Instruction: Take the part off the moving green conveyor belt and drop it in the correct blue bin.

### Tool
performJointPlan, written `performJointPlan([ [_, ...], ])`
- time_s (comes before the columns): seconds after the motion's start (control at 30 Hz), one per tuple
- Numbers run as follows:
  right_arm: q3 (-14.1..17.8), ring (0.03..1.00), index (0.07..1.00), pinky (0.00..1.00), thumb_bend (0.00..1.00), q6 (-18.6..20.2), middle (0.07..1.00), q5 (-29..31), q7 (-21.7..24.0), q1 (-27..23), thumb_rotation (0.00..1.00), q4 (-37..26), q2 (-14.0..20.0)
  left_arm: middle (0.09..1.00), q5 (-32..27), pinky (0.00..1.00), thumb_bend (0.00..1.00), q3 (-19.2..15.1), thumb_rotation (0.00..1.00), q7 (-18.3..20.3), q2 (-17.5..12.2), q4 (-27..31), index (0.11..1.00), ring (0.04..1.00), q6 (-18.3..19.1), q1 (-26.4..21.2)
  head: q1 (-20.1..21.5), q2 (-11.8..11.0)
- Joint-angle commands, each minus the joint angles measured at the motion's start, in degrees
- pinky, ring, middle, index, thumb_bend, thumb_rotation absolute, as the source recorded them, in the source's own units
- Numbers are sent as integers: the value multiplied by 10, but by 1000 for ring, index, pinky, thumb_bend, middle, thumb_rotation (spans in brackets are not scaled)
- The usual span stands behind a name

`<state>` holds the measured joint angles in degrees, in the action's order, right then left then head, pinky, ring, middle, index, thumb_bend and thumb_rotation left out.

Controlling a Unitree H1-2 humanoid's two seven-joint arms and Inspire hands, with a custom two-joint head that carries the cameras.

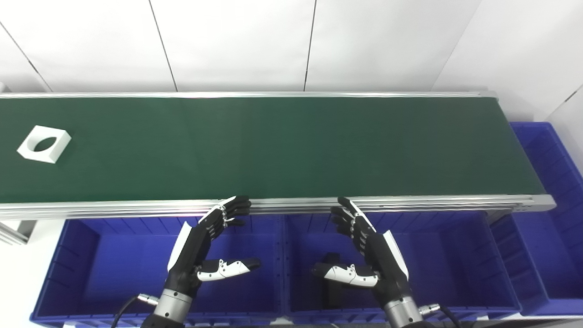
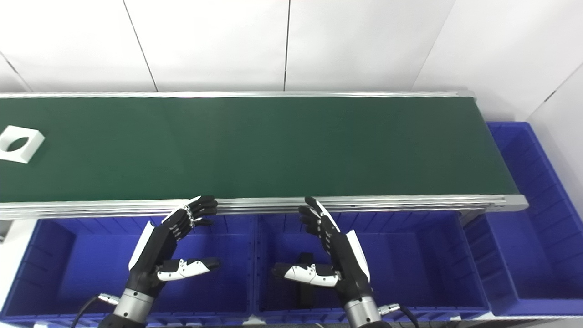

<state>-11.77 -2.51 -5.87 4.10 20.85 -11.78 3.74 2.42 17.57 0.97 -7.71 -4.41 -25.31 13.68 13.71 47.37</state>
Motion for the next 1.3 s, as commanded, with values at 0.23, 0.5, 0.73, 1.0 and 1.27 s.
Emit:
performJointPlan([
  [0.23, -1, 865, 937, 851, 894, -25, 877, -2, 1, -5, 247, -15, -3, 802, -1, 701, 784, -3, 314, 2, -1, 18, 805, 770, -16, -4, -1, 1],
  [0.5, 0, 867, 940, 856, 888, -25, 879, 1, 2, -6, 244, -15, -3, 802, -1, 699, 787, -3, 317, 3, -1, 17, 805, 768, -16, -4, 0, 1],
  [0.73, -1, 865, 938, 850, 890, -23, 878, -2, 1, -6, 248, -15, -3, 800, -3, 697, 790, -4, 316, 4, -1, 17, 805, 767, -16, -4, 0, 1],
  [1.0, -1, 864, 938, 849, 887, -29, 877, -4, 0, -7, 247, -9, -4, 804, 2, 700, 787, -2, 324, 3, -3, 18, 807, 772, -16, -5, -20, -7],
  [1.27, 8, 875, 942, 870, 882, -45, 884, 16, 8, -5, 237, 6, 7, 813, 17, 682, 794, 14, 334, 7, -21, 63, 819, 768, -16, -10, -142, -48],
])
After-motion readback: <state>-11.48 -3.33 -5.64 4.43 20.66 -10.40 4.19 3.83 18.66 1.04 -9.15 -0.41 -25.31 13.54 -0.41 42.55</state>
